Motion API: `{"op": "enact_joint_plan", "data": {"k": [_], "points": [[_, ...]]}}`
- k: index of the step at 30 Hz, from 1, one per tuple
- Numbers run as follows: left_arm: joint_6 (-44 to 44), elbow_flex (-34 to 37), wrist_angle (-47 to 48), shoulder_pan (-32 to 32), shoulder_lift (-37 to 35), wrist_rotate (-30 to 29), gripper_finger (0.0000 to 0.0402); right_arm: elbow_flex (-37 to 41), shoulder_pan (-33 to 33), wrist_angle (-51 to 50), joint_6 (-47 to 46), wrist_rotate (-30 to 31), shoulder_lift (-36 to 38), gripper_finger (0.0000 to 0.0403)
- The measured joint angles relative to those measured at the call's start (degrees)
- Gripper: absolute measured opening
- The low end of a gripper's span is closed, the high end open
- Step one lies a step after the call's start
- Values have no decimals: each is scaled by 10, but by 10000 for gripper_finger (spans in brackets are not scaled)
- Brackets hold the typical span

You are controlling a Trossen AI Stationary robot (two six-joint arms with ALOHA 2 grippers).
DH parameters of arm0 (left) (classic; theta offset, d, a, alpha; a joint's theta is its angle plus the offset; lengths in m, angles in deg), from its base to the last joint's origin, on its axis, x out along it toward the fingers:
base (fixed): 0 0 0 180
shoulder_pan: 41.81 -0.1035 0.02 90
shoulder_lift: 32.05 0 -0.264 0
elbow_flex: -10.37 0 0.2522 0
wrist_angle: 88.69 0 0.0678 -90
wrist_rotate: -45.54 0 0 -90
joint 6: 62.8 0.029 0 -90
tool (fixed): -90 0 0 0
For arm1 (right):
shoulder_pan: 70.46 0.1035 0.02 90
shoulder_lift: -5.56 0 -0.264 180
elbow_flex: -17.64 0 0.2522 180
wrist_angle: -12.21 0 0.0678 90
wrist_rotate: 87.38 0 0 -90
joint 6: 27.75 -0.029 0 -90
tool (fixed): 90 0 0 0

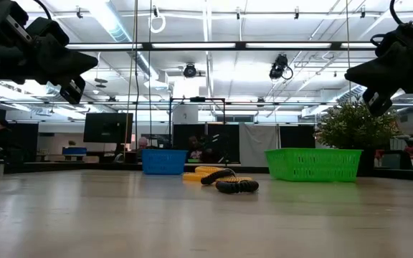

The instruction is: Sort spring keychains

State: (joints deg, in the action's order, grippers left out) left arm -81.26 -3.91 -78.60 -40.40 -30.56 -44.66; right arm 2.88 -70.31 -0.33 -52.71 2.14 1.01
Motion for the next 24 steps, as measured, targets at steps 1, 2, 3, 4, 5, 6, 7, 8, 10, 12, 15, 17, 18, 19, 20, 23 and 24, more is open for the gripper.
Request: {"op": "enact_joint_plan", "data": {"k": [1, 2, 3, 4, 5, 6, 7, 8, 10, 12, 15, 17, 18, 19, 20, 23, 24], "points": [[4, 0, -5, 0, 0, -7, 5, 0, 0, 0, 0, 0, 0, 36], [16, 0, -17, 0, 0, -26, 5, 0, 0, 0, 0, 0, 0, 36], [27, 0, -41, 0, 0, -54, 5, 0, 0, 0, 0, 0, 0, 36], [26, 0, -87, 0, 0, -82, 5, 0, 0, 0, 0, 0, 0, 36], [19, 0, -155, 0, 0, -105, 5, 0, 0, 0, 0, 0, 0, 36], [16, 0, -239, 0, 0, -126, 5, 0, 0, 0, 0, 0, 0, 36], [30, 0, -319, 0, 1, -146, 5, 0, 0, 0, 0, 0, 0, 36], [51, 0, -397, 0, 3, -159, 5, 0, 0, 0, 0, 0, 0, 36], [94, 0, -510, 0, 4, -165, 5, 0, 0, 0, 0, 0, 0, 36], [131, -18, -543, 0, 4, -167, 5, 0, 0, 0, 0, 0, 0, 36], [150, -92, -461, 0, 23, -171, 5, 0, 0, 0, 0, 0, 0, 36], [164, -164, -359, 0, 62, -159, 5, 0, 0, 0, 0, 0, 0, 36], [185, -205, -305, 0, 88, -149, 5, 0, 0, 0, 0, 0, 0, 36], [208, -245, -251, 0, 118, -139, 5, 0, 0, 0, 0, 0, 0, 36], [233, -284, -206, 0, 149, -129, 5, 0, 0, 0, 0, 0, 0, 36], [302, -394, -71, 0, 237, -116, 5, 0, 0, 0, 0, 0, 0, 36], [321, -426, -32, 0, 264, -116, 5, 0, 0, 0, 0, 0, 0, 36]]}}
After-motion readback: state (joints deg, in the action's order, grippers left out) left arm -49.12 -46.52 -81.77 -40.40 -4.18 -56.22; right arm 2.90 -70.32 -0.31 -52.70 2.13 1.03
